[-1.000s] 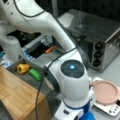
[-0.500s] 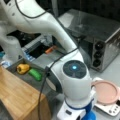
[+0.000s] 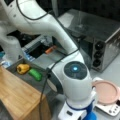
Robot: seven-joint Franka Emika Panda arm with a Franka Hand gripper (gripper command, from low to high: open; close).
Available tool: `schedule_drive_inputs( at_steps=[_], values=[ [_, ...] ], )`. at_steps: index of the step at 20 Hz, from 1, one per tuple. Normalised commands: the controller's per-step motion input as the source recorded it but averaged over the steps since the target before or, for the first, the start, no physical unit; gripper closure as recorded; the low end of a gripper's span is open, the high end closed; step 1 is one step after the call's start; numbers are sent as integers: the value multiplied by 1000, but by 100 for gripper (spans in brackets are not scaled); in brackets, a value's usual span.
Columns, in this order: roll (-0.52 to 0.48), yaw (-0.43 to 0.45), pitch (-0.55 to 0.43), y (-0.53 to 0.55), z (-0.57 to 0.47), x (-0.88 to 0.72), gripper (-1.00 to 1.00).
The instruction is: Open the drawer. Pick up the carrot. Put the carrots in the drawer.
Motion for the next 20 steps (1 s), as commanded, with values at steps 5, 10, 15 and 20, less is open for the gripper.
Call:
schedule_drive_inputs(
  at_steps=[5,10,15,20],
  values=[
    [-55,42,117,-29,-33,407,-100],
    [-39,35,119,5,9,346,-100],
    [-20,28,111,19,-19,330,-100],
    [8,20,98,32,-63,335,-100]
  ],
)
